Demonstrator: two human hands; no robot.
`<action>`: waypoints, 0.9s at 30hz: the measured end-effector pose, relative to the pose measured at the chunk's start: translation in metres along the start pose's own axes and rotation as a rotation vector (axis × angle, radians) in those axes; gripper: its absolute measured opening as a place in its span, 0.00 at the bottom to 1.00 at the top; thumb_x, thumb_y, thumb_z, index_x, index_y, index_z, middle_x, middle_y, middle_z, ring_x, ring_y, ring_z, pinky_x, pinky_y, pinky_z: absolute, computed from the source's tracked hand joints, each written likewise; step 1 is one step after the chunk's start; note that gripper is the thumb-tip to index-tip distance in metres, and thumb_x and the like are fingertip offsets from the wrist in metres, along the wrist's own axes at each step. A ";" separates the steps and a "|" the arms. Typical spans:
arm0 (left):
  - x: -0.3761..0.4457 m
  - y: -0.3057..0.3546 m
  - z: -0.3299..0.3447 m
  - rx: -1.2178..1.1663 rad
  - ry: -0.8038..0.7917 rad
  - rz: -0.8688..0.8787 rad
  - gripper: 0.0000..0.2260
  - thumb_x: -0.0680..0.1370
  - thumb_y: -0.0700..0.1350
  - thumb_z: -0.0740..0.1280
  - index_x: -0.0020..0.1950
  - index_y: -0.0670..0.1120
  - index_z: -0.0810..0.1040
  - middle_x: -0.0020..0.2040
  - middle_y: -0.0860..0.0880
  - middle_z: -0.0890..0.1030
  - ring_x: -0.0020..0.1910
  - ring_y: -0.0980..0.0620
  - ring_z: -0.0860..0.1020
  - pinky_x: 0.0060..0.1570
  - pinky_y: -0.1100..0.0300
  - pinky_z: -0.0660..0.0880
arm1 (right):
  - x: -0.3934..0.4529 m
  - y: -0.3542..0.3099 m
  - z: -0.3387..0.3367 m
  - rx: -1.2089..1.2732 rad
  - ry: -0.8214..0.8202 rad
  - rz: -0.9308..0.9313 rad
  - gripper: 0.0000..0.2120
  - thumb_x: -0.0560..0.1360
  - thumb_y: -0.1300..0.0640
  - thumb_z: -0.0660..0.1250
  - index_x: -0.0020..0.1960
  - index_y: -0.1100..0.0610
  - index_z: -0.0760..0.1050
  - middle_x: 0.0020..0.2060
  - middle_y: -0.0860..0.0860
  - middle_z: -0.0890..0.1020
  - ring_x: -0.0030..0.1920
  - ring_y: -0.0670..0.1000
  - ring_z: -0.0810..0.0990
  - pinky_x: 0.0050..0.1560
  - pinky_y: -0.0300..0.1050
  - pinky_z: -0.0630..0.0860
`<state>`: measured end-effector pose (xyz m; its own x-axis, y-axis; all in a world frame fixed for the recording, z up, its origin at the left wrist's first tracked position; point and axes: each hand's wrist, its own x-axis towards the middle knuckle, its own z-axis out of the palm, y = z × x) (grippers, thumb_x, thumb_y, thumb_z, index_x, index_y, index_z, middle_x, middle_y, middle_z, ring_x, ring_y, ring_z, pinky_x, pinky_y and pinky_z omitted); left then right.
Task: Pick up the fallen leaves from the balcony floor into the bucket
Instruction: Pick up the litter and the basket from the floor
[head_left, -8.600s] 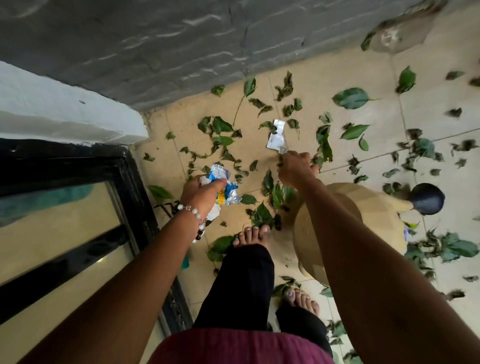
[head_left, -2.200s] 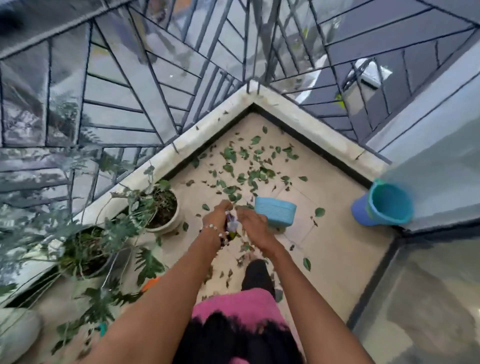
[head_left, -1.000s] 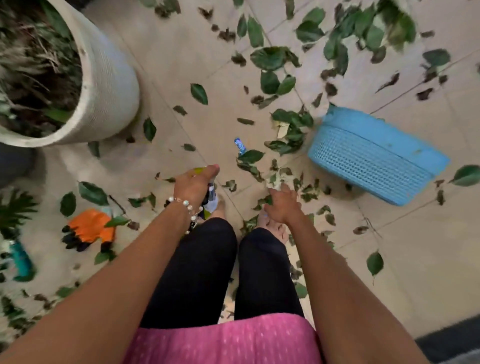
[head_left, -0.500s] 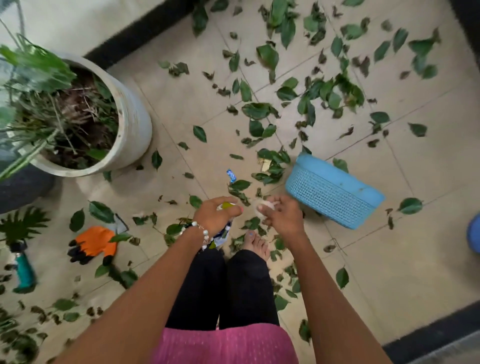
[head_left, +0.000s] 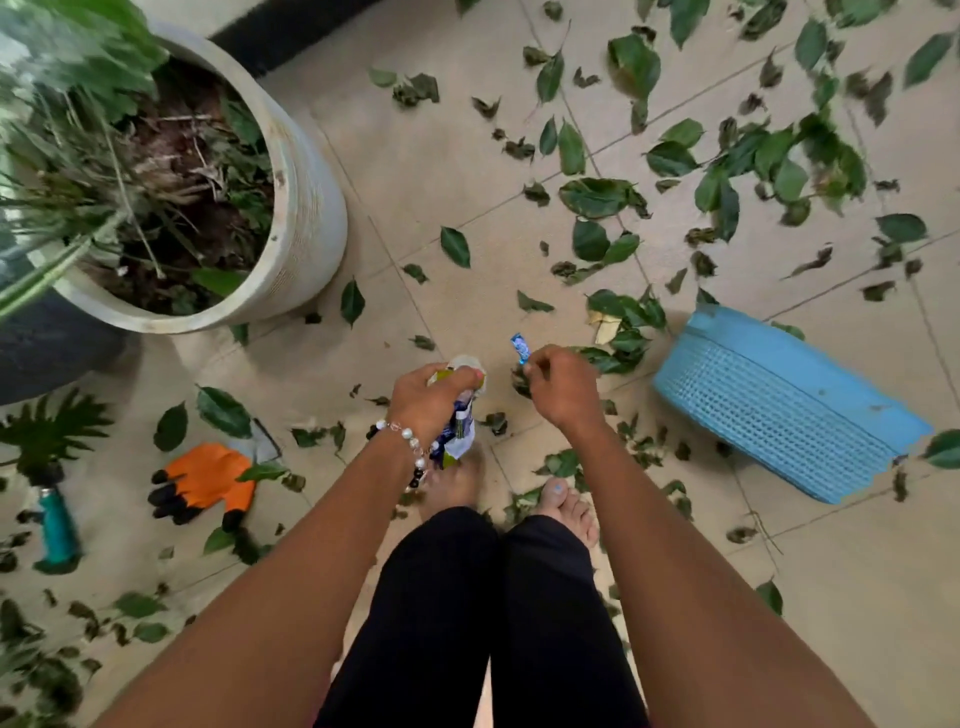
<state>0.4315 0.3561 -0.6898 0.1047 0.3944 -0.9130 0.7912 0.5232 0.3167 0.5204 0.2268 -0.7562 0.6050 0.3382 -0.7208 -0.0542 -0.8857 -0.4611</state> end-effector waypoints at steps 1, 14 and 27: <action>0.008 0.000 -0.006 0.010 0.004 -0.001 0.05 0.72 0.45 0.75 0.42 0.45 0.82 0.32 0.48 0.80 0.30 0.51 0.77 0.33 0.63 0.74 | 0.011 0.001 0.009 -0.079 0.002 -0.011 0.11 0.78 0.57 0.65 0.54 0.63 0.79 0.50 0.61 0.82 0.50 0.59 0.79 0.47 0.45 0.70; 0.059 -0.007 -0.036 -0.023 0.022 -0.009 0.05 0.73 0.45 0.74 0.45 0.46 0.81 0.43 0.46 0.83 0.41 0.48 0.80 0.48 0.56 0.78 | 0.061 -0.004 0.044 -0.447 0.124 -0.104 0.14 0.79 0.54 0.62 0.58 0.62 0.75 0.59 0.60 0.73 0.61 0.59 0.69 0.58 0.51 0.66; 0.025 0.008 0.022 0.055 -0.072 0.031 0.05 0.73 0.44 0.74 0.47 0.47 0.81 0.41 0.47 0.82 0.36 0.51 0.79 0.35 0.64 0.77 | 0.046 0.045 -0.037 0.238 0.434 0.474 0.23 0.75 0.60 0.71 0.68 0.61 0.71 0.61 0.59 0.77 0.61 0.56 0.76 0.58 0.45 0.73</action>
<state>0.4534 0.3536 -0.7154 0.1709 0.3531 -0.9199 0.8185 0.4688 0.3320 0.5754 0.1912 -0.7911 0.7340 -0.2711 -0.6226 -0.5346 -0.7960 -0.2837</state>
